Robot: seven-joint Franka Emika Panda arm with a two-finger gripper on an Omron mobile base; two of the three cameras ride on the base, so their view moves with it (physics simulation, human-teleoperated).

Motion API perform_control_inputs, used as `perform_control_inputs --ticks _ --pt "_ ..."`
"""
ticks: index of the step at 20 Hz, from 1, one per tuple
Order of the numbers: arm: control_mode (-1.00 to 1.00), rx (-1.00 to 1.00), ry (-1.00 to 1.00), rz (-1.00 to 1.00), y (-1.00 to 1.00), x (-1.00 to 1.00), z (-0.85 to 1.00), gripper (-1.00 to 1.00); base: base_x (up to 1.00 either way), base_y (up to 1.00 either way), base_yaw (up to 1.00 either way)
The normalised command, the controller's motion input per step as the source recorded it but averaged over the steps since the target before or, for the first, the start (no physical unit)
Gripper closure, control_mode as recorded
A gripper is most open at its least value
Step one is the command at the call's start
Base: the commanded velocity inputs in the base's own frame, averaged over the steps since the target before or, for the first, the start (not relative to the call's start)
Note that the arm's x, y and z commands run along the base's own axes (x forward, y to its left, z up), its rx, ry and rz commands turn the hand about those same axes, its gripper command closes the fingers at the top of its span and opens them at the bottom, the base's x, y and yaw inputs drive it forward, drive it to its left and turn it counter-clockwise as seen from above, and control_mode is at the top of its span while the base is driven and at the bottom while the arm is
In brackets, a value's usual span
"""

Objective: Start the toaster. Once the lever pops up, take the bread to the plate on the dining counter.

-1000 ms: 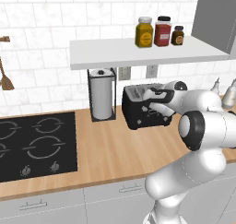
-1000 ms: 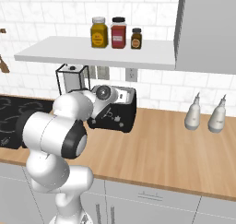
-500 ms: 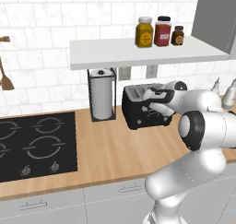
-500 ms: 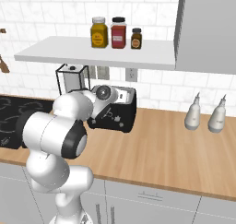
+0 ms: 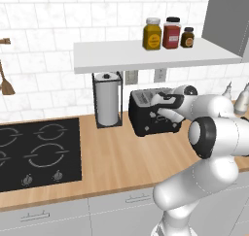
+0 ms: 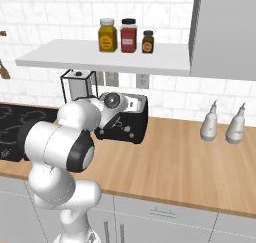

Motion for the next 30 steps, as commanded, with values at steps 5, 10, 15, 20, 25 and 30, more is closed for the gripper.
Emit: perform_control_inputs --ticks 5,10,15,20,25,30 --pt "-1.00 0.00 0.00 0.00 0.00 0.00 0.00 -1.00 0.00 0.00 0.00" --pt "-1.00 0.00 0.00 0.00 0.00 0.00 0.00 -1.00 0.00 0.00 0.00" --pt "-1.00 0.00 0.00 0.00 0.00 0.00 0.00 -1.00 0.00 0.00 0.00" --pt "-1.00 0.00 0.00 0.00 0.00 0.00 0.00 -1.00 0.00 0.00 0.00" --pt "-1.00 0.00 0.00 0.00 0.00 0.00 0.00 -1.00 0.00 0.00 0.00" --pt "-1.00 0.00 0.00 0.00 0.00 0.00 0.00 -1.00 0.00 0.00 0.00"
